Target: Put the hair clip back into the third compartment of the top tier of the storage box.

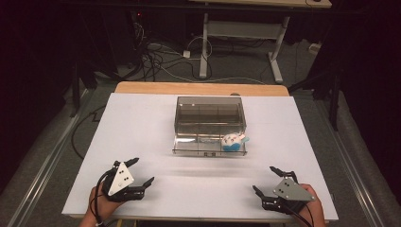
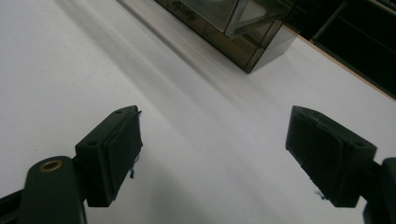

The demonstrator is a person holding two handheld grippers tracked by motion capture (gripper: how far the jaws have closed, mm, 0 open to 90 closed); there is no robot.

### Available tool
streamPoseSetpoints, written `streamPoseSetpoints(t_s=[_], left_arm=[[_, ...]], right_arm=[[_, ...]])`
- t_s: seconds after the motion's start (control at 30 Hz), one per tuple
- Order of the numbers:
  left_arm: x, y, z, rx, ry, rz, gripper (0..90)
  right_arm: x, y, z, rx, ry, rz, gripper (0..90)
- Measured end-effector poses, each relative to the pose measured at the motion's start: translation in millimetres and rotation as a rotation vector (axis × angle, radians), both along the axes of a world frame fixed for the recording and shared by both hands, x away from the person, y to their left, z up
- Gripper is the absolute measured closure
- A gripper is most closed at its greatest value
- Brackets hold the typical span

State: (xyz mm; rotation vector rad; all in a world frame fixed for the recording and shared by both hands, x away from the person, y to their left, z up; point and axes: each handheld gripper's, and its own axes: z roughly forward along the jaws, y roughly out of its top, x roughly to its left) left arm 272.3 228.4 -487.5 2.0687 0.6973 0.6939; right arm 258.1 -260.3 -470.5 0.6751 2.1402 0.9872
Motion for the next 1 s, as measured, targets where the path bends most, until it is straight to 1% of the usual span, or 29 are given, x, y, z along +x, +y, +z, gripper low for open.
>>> streamPoseSetpoints(t_s=[0.13, 0.3, 0.57, 0.77, 1.0], left_arm=[[1.7, -1.3, -1.2, 0.004, 0.008, -0.003, 18.4], [0.4, -3.0, -2.0, 0.014, 0.011, -0.012, 18.3], [1.6, -3.9, -2.8, 0.018, 0.012, -0.011, 18.4], [5.3, -4.9, -2.3, 0.027, 0.014, -0.007, 18.4], [6.5, -4.7, -1.5, 0.018, 0.019, 0.0, 18.4]], right_arm=[[0.9, -1.2, -0.7, -0.002, 0.005, -0.002, 18.9], [0.4, -0.8, -1.0, -0.004, 0.007, -0.003, 18.9], [1.6, -1.4, -1.7, -0.008, 0.01, -0.003, 18.9], [2.1, -5.3, -1.9, -0.006, 0.007, -0.015, 18.9], [2.8, -7.6, -2.2, -0.003, 0.006, -0.031, 18.4]])
